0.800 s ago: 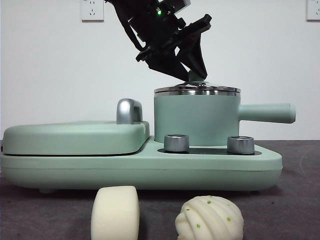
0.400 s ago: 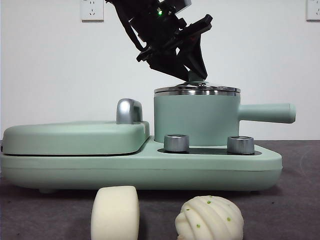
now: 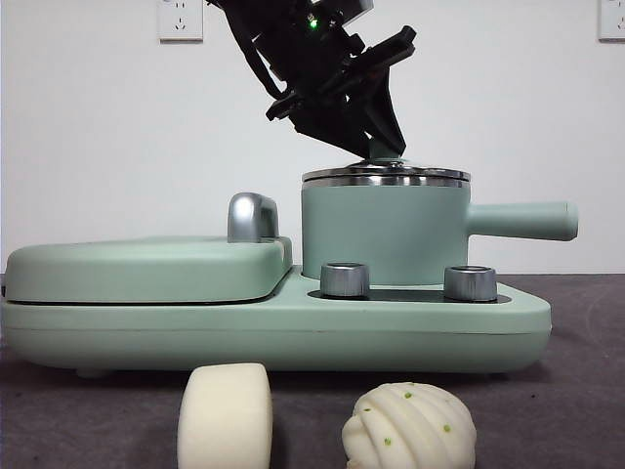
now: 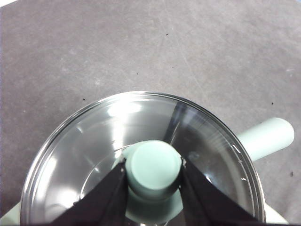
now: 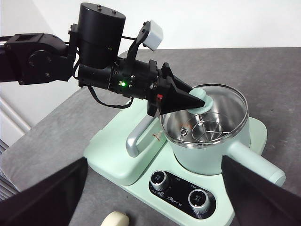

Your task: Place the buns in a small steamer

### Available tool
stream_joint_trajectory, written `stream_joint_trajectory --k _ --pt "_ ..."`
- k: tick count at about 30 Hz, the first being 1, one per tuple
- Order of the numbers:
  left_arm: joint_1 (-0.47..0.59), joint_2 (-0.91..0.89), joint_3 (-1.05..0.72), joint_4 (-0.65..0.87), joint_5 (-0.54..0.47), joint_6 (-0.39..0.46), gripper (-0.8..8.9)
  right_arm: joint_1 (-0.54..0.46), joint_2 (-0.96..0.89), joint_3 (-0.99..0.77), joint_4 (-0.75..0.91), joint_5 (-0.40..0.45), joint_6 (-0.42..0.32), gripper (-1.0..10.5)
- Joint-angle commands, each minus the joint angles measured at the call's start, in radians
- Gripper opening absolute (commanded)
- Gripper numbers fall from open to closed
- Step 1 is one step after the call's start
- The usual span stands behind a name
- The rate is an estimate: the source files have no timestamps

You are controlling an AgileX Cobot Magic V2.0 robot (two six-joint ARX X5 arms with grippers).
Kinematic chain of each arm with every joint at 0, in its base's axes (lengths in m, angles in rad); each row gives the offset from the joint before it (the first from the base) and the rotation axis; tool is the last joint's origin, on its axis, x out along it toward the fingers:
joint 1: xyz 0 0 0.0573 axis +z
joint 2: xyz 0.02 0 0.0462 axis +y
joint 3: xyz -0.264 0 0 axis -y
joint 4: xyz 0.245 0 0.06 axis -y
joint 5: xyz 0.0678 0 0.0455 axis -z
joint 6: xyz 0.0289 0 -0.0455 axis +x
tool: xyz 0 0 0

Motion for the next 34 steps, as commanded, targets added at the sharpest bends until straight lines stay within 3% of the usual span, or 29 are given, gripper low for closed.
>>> stream_joint_trajectory --k 1,12,19,25,34 --pt "-0.007 -0.031 0.026 0.007 -0.002 -0.040 0.07 0.001 0.008 0.016 0.005 -0.001 0.001 4.6" --pt "0.020 -0.163 0.026 -0.007 -0.002 -0.039 0.07 0.008 0.026 0.016 0.002 -0.029 0.106 4.5" --pt "0.080 -0.232 0.026 -0.072 -0.002 -0.025 0.07 0.105 0.091 0.016 -0.002 -0.027 0.186 4.5" --pt "0.156 -0.282 0.026 -0.138 -0.002 0.005 0.07 0.282 0.188 0.017 -0.002 0.045 0.245 4.5" --pt "0.274 -0.311 0.026 -0.203 -0.002 0.029 0.07 0.663 0.425 0.026 0.036 0.309 0.328 4.5"
